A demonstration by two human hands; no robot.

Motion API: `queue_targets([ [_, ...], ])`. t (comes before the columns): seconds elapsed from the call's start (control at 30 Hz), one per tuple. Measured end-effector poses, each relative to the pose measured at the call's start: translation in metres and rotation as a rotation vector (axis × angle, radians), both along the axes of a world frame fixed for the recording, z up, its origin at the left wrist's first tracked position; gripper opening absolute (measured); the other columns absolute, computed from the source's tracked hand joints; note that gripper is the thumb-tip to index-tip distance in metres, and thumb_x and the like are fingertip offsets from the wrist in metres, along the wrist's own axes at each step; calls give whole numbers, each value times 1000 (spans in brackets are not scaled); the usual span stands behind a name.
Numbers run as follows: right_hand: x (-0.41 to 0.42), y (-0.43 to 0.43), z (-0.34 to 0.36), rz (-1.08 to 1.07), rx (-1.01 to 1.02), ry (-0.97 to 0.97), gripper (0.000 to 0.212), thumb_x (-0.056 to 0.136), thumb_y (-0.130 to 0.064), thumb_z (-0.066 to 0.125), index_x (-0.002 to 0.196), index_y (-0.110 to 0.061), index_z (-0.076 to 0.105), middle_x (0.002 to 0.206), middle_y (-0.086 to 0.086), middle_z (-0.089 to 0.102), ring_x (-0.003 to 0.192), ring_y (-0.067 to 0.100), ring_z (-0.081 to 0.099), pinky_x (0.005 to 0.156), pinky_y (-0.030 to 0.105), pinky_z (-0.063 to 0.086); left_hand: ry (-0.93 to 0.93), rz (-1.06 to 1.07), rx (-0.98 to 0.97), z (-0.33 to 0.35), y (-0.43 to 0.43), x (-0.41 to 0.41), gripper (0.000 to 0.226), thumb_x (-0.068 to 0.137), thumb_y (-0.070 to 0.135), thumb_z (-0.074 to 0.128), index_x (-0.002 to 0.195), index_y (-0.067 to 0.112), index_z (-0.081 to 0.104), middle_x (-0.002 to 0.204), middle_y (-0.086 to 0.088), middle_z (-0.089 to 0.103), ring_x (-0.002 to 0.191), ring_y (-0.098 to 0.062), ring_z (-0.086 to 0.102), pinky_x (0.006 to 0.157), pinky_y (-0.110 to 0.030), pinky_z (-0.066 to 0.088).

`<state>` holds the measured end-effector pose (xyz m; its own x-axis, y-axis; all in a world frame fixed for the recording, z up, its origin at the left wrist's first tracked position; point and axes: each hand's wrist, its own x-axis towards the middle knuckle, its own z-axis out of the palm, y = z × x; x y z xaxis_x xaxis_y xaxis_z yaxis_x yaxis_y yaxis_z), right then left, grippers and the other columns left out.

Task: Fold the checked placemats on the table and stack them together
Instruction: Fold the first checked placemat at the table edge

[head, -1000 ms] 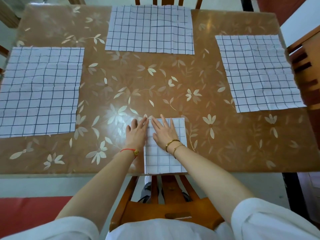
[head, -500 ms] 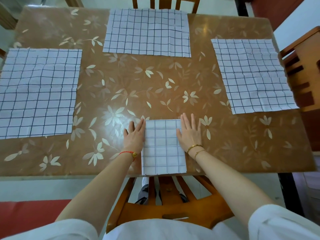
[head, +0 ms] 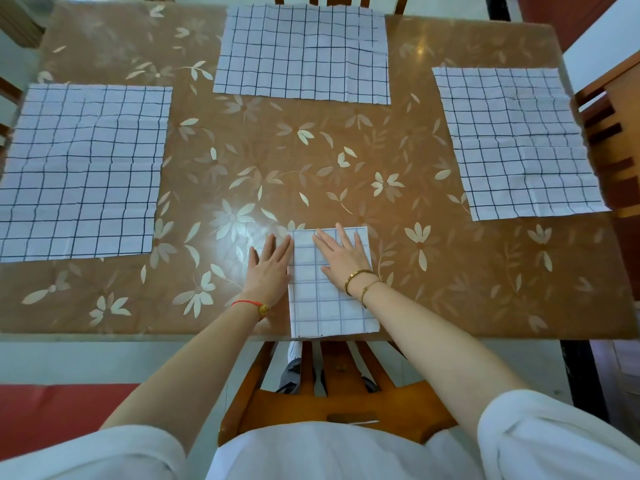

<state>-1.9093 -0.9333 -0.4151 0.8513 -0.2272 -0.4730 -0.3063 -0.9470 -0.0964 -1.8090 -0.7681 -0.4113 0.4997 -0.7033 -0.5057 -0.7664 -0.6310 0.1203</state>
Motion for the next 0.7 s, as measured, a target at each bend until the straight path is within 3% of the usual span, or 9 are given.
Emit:
queue_targets([
  [0.17, 1, 1, 0, -36, 34, 22, 69, 102, -34, 41, 155, -28, -3, 162, -15, -8, 149, 30, -13, 119, 57, 4, 29, -120, 23, 8, 34, -22, 78, 102, 43, 40, 156, 21, -11, 165, 6, -12, 150, -25, -18, 121, -56, -2],
  [0.53, 1, 12, 7, -24, -84, 69, 66, 104, -35, 33, 155, -24, -7, 162, -11, -9, 149, 34, -7, 118, 58, 11, 81, -371, -8, 11, 111, -67, 73, 102, 35, 44, 156, 28, -5, 163, 8, -12, 148, -28, -22, 120, -56, -7],
  [0.7, -4, 16, 2, -52, -96, 65, 64, 104, -40, 29, 155, -24, -6, 163, -10, -7, 149, 34, -4, 117, 58, 11, 57, -423, -31, 3, 124, -71, 71, 102, 36, 44, 156, 32, -1, 162, 10, -14, 140, -19, -40, 117, -57, -9],
])
